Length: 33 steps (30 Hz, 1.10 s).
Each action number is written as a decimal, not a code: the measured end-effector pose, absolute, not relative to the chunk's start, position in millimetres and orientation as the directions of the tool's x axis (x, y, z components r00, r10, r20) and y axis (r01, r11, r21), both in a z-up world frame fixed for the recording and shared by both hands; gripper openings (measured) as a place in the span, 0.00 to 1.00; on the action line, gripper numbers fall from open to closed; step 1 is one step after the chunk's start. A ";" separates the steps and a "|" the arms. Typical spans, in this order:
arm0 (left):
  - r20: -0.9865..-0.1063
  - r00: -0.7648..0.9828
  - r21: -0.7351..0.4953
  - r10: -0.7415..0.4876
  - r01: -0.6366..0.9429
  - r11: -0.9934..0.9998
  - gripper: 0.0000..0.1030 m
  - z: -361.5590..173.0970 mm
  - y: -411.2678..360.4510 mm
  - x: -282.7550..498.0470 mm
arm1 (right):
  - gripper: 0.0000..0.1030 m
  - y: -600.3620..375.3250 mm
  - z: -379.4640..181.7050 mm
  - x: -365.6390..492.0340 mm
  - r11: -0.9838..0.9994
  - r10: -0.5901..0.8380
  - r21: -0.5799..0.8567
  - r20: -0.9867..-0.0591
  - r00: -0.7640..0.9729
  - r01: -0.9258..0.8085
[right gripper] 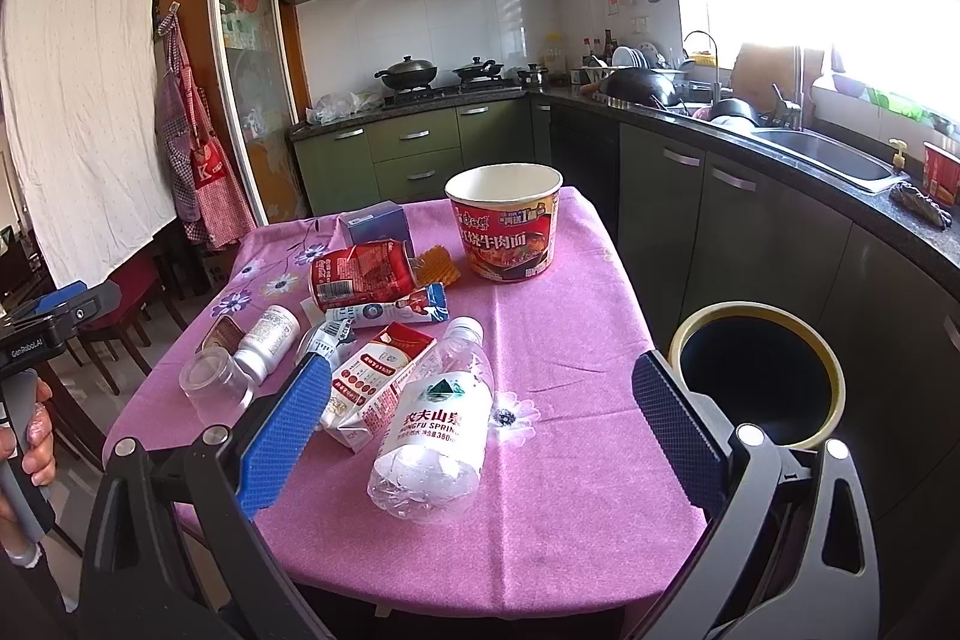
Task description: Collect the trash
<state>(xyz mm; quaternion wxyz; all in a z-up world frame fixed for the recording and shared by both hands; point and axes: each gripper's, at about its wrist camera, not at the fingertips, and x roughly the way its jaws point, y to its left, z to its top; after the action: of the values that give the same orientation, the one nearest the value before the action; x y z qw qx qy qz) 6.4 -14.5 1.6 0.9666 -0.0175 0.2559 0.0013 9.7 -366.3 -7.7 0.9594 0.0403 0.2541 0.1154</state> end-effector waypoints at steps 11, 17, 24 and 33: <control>-0.497 0.867 -0.033 -0.008 -0.010 0.999 0.95 1.0 -14.8 6.8 | 0.96 -365.6 -9.0 10.8 0.970 0.241 0.139 -0.481 0.843 -0.199; -0.497 0.868 -0.033 -0.008 -0.010 0.999 0.95 0.3 -14.7 6.5 | 0.96 -364.9 -9.9 10.7 0.970 0.241 0.141 -0.483 0.842 -0.197; -0.499 0.867 -0.033 -0.008 -0.009 0.999 0.95 -0.5 -14.5 6.1 | 0.96 -365.7 -9.6 10.8 0.970 0.242 0.140 -0.483 0.842 -0.198; -0.511 0.859 -0.030 -0.011 -0.005 1.000 0.95 1.1 -12.8 14.0 | 0.96 -366.1 -16.3 19.0 0.970 0.242 0.146 -0.500 0.832 -0.194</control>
<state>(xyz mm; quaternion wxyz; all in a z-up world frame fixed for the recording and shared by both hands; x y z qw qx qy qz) 14.0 -12.8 1.1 0.9641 -0.0150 0.2652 -0.0017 19.0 -366.1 -16.3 0.9559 0.0445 0.2668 0.1141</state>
